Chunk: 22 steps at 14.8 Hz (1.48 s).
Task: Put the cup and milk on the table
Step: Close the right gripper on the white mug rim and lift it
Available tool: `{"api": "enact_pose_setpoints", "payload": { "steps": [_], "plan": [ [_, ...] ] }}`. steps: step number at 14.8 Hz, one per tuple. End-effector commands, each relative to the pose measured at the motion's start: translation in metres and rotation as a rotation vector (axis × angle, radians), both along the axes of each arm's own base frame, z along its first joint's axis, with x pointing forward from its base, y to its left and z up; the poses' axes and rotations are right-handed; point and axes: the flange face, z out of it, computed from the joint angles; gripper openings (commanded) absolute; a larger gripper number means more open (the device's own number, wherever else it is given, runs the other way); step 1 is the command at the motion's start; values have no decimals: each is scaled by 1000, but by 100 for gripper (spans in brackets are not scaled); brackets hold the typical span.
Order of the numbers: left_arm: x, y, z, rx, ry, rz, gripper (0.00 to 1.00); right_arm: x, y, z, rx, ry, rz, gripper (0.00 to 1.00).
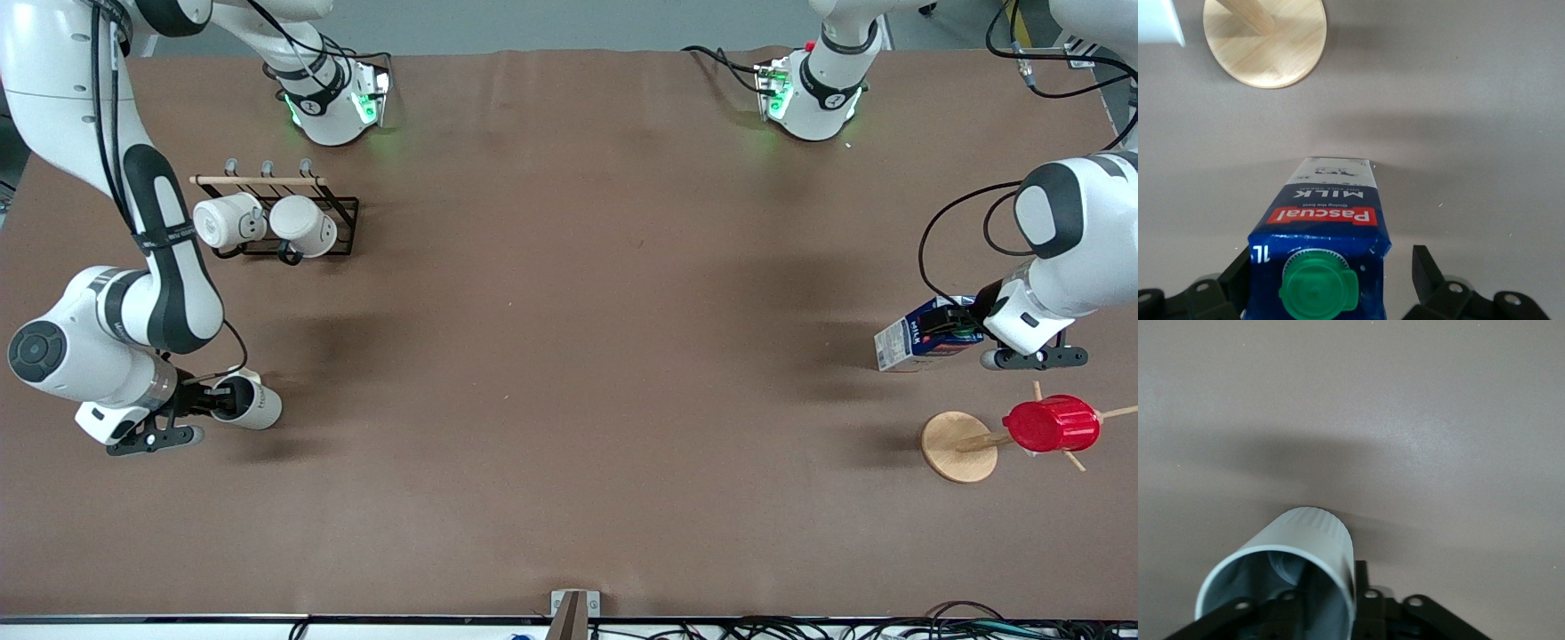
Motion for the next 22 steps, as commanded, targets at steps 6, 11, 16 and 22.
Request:
{"api": "enact_pose_setpoints", "payload": {
  "steps": [6, 11, 16, 22],
  "plan": [
    [-1, 10, 1, 12, -14, -14, 81, 3, 55, 54, 35, 24, -99, 0],
    [2, 10, 6, 14, -26, -15, 73, -11, 242, 84, 99, 42, -53, 0],
    [12, 1, 27, 19, -67, -33, 73, -52, 415, 85, 18, -19, -46, 0],
    [26, -55, 48, 0, -106, -106, 73, -85, 542, 32, 7, -56, -109, 0]
  ]
}}
